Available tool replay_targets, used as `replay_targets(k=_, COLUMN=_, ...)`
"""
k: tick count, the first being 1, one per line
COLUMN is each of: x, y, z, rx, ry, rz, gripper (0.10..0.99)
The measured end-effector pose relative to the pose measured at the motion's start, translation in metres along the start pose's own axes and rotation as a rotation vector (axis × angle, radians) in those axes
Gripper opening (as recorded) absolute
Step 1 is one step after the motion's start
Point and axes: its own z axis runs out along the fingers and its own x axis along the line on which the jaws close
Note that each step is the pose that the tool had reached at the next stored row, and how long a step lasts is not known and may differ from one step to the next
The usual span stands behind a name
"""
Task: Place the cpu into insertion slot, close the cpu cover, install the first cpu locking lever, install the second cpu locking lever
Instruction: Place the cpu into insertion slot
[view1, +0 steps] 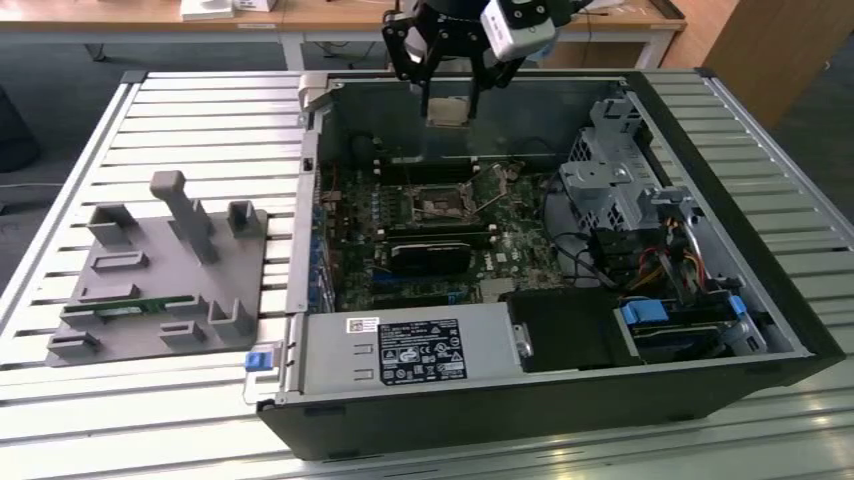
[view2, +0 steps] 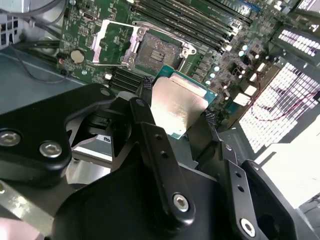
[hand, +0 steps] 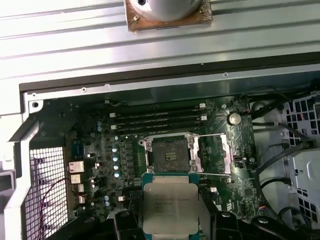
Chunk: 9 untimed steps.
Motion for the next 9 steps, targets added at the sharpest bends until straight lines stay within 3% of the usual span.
replay_targets(k=9, x=0.0, y=0.0, z=0.0004, rx=-0.002, ry=-0.0081, rz=0.09, gripper=0.533)
